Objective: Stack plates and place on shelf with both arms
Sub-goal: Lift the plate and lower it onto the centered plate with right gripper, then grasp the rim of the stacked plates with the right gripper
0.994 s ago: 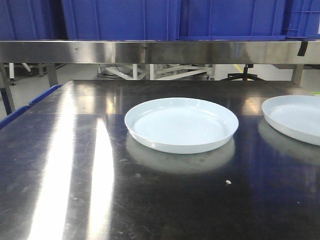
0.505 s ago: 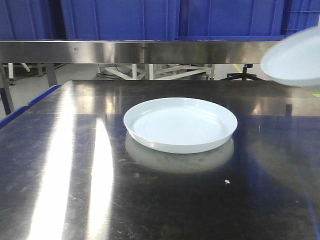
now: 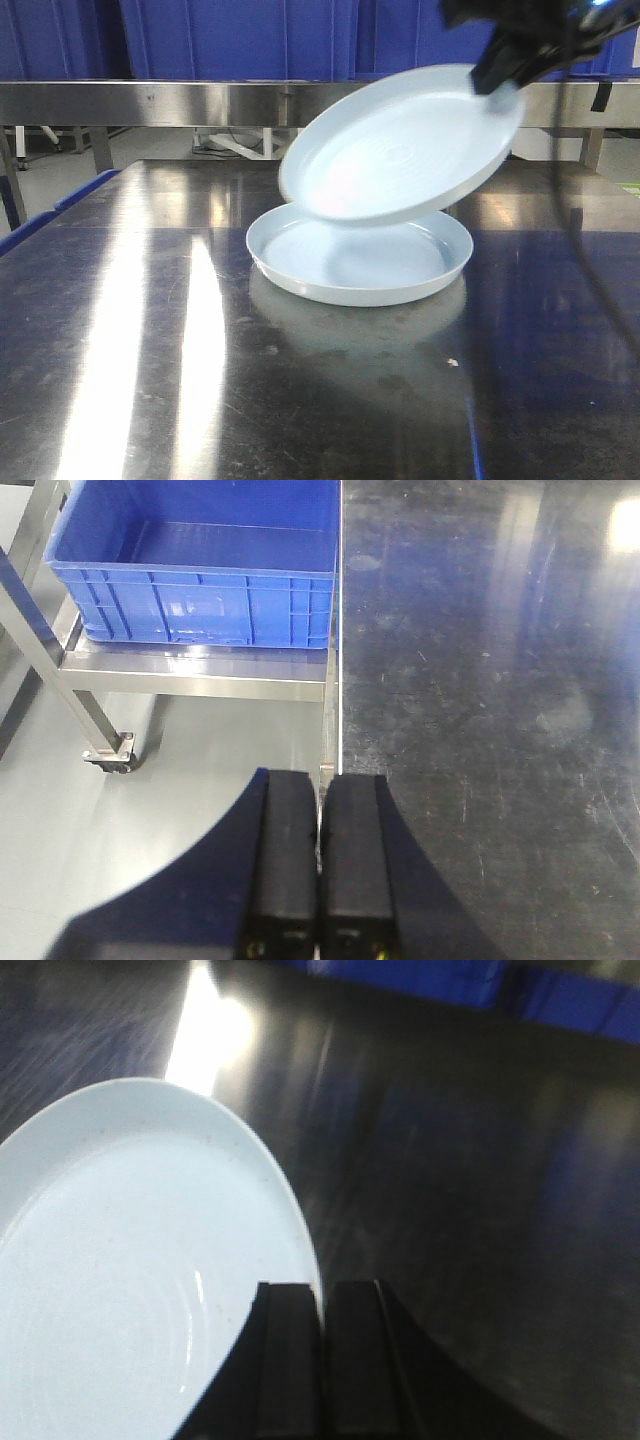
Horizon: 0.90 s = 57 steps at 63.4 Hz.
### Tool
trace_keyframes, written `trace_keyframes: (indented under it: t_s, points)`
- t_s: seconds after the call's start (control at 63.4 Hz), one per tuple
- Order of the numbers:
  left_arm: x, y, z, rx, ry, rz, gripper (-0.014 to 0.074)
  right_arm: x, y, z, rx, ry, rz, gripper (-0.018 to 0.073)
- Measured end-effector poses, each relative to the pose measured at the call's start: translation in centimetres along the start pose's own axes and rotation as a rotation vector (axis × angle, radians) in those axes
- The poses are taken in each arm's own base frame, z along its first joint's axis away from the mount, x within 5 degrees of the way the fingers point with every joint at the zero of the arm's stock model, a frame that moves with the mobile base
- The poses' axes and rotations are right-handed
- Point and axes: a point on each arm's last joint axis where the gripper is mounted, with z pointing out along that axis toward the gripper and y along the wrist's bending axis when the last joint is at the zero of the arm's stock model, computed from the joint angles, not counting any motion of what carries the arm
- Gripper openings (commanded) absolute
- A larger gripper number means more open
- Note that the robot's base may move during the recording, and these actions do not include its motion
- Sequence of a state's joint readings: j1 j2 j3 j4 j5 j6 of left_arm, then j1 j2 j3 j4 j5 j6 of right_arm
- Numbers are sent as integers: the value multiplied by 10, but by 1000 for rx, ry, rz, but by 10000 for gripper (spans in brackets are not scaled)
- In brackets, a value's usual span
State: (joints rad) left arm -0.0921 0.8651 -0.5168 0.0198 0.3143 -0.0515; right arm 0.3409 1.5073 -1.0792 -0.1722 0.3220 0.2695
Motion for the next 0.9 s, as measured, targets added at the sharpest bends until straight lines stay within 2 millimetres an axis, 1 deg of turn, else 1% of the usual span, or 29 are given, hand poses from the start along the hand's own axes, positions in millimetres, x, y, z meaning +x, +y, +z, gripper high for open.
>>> trace_keyframes:
  t_s: [0.11, 0.158, 0.237, 0.252, 0.268, 0.3, 0.315, 0.331, 0.379, 0.41, 0.473, 0.773, 0.899]
  points:
    - [0, 0, 0, 0, 0, 0, 86, 5, 7, 16, -12, 35, -14, 28]
    - [0, 0, 0, 0, 0, 0, 86, 8, 7, 22, -10, 53, -16, 55]
    - [0, 0, 0, 0, 0, 0, 86, 14, 7, 32, -7, 82, -18, 188]
    - [0, 0, 0, 0, 0, 0, 86, 15, 7, 34, -6, 88, -18, 224]
    - [0, 0, 0, 0, 0, 0, 86, 16, 7, 36, -6, 93, -18, 282]
    - [0, 0, 0, 0, 0, 0, 86, 18, 7, 38, -5, 101, -19, 363]
    - [0, 0, 0, 0, 0, 0, 86, 18, 7, 39, -4, 104, -19, 419]
    - [0, 0, 0, 0, 0, 0, 86, 19, 7, 40, -4, 107, -19, 436]
    - [0, 0, 0, 0, 0, 0, 86, 21, 7, 43, -3, 115, -20, 529]
    - [0, 0, 0, 0, 0, 0, 86, 22, 7, 44, -3, 119, -20, 554]
    - [0, 0, 0, 0, 0, 0, 86, 24, 7, 47, -2, 129, -20, 557]
    - [0, 0, 0, 0, 0, 0, 86, 36, 7, 65, 9, 197, -24, 462]
    - [0, 0, 0, 0, 0, 0, 86, 42, 6, 72, 11, 219, -25, 436]
